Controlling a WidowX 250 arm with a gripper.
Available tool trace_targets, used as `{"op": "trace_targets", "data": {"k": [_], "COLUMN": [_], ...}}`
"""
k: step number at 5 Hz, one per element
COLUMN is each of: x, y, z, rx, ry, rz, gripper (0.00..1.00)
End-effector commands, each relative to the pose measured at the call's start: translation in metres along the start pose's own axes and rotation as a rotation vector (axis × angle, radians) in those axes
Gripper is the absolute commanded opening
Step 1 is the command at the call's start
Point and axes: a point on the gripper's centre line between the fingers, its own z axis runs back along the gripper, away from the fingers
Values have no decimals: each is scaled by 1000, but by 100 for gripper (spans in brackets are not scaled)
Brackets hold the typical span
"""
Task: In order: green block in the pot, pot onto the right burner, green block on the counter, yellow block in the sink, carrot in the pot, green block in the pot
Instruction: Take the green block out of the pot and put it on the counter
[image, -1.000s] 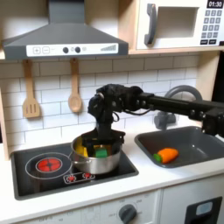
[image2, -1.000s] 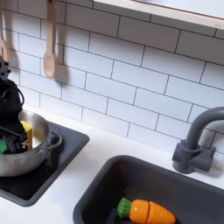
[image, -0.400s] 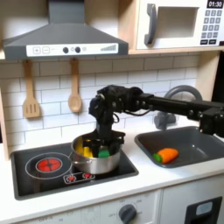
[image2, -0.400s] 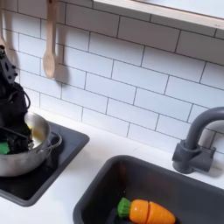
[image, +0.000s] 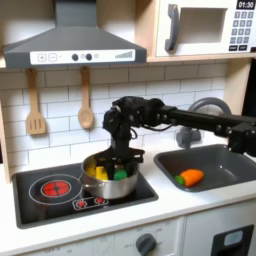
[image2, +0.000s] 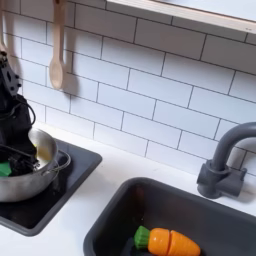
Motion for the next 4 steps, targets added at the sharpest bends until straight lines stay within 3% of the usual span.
{"op": "trace_targets", "data": {"k": [1,2,4], "x": [17,21,20], "y": [-4,-7,-37], "z": [36,62,85], "rx": [24,39,-5], "ry": [-75,-128,-146], "rz": [-12,-15,-40], "gripper": [0,0,0]}}
